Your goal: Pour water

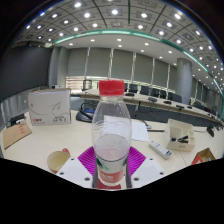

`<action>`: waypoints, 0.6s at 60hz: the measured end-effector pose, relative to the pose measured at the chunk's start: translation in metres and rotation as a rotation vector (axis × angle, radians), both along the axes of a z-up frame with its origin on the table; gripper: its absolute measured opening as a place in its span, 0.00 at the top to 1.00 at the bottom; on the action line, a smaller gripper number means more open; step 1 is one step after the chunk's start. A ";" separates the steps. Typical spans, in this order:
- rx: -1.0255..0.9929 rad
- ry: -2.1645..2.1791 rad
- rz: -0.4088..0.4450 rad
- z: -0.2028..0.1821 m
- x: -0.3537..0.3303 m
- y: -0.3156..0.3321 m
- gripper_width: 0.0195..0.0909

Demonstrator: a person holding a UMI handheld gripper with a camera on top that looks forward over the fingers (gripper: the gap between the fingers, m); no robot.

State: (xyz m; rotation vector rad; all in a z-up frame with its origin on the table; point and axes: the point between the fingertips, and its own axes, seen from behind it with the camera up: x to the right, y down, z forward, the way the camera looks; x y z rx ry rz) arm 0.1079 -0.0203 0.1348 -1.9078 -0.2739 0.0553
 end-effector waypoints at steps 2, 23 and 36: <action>-0.014 0.036 0.005 -0.009 0.002 0.001 0.74; -0.038 0.101 0.001 -0.065 0.004 -0.004 0.73; -0.092 0.067 -0.048 -0.076 0.010 -0.005 0.36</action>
